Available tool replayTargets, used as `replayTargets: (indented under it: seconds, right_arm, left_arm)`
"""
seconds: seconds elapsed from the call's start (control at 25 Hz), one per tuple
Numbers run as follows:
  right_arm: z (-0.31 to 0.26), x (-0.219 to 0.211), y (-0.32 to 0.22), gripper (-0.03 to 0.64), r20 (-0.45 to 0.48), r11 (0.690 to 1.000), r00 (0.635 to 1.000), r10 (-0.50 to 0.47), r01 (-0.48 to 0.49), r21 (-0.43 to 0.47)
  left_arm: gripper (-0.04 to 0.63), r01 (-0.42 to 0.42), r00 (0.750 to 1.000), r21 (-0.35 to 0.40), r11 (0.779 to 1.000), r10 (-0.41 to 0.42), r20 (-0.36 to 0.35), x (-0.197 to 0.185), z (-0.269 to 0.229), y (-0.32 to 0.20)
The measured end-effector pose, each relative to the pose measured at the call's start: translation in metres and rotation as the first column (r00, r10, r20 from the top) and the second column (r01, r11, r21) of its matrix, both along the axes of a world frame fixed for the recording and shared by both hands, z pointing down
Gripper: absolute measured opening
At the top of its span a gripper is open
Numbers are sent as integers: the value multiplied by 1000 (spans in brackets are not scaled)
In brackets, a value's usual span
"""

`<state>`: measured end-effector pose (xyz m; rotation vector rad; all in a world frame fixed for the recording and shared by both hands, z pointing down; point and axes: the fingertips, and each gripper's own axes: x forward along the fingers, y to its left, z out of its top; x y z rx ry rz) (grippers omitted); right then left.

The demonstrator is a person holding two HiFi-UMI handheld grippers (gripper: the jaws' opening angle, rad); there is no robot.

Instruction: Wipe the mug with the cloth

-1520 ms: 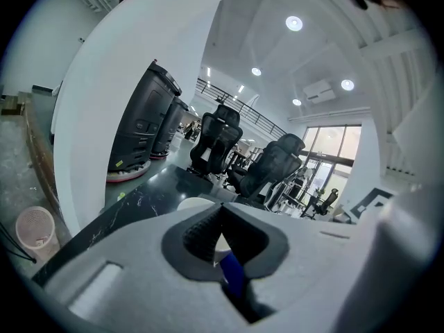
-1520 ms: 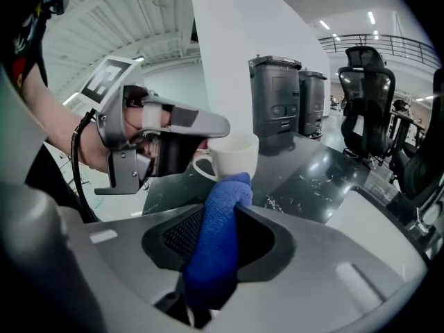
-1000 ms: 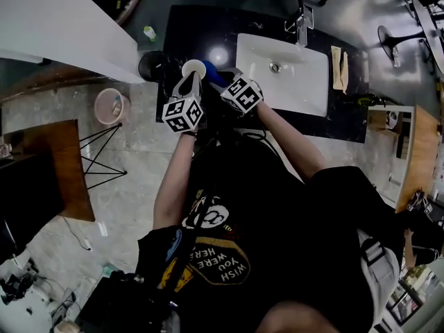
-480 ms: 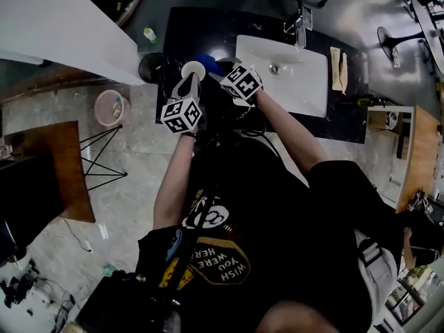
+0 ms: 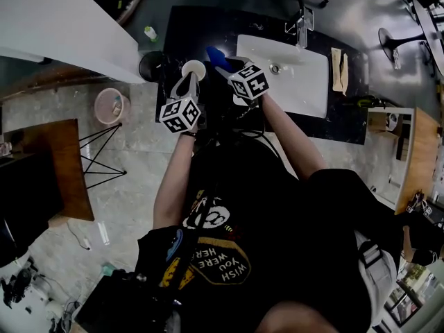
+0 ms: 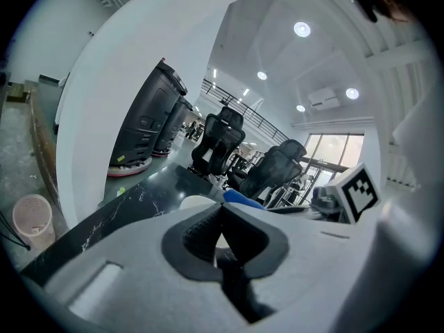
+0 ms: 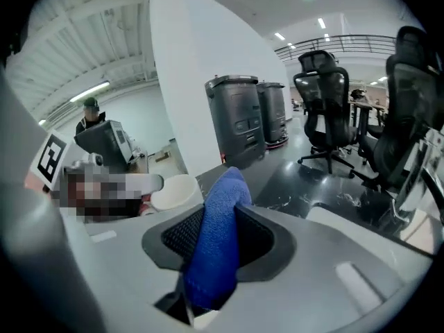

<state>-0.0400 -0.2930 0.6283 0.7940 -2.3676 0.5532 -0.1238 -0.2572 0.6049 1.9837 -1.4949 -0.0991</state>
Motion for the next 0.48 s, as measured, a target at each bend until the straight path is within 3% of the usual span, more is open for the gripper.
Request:
replayTargets:
  seconds: [0.16,0.36,0.48]
  right_arm:
    - [21,-27,20,135,-93,987,983,-160,158,-25]
    - [21,-25,87,133,-74,956,953,-293,290,-48]
    - [14,-9,86,133,-64,964,961,-268,267,-18]
  left_arm:
    - [3,-3,1000,1,1000,3,-28,2,0,-1]
    - [5,6,1000,10,1000,-6,-30,3,-2,-3]
    - [5,15,1000,1,1000,-15,-22,3,-1,-2]
